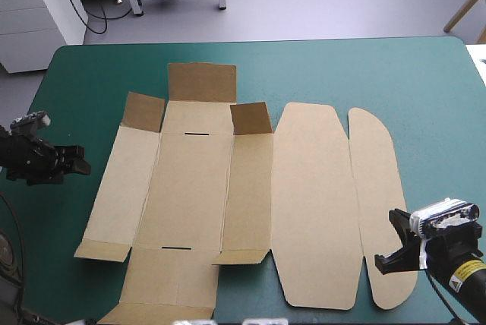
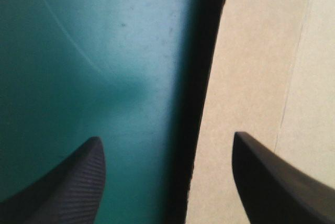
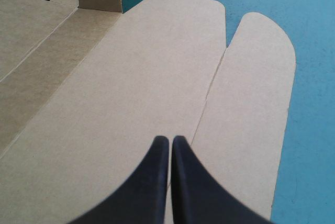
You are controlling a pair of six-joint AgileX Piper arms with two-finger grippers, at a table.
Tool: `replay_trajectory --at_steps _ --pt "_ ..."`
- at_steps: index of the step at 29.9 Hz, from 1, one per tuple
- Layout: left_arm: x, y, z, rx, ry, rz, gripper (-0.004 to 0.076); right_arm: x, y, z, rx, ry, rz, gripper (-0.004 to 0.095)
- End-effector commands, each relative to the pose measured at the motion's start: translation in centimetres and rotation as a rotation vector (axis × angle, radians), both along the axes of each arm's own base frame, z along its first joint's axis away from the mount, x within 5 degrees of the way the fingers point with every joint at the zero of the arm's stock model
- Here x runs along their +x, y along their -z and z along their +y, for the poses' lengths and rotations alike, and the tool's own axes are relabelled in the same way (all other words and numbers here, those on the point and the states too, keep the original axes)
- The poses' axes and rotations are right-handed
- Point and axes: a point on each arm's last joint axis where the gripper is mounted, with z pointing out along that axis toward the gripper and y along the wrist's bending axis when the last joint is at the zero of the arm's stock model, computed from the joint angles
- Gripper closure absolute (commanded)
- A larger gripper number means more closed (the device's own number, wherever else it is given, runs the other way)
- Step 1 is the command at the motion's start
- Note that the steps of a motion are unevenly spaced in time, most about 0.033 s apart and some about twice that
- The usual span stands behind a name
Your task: Fold the box
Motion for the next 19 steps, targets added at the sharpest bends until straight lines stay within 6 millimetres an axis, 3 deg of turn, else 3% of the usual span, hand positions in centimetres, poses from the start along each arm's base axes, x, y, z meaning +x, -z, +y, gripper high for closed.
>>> replay_trajectory --at_steps 1,9,19 --pt "-1.3 -0.2 -1.3 -0.106 0.061 0.025 0.0231 0.2 -1.4 0.0 0.016 0.000 -0.091 0.0908" --pt "-2.3 2.6 -3.4 -0.295 0.063 0.046 0.0231 0.2 -1.3 0.0 0.013 0.000 -0.090 0.0908" --pt "-2.4 3.7 -7.5 -0.282 0.222 0.129 0.0231 0.4 -0.4 0.1 0.000 0.000 -0.063 0.0908"
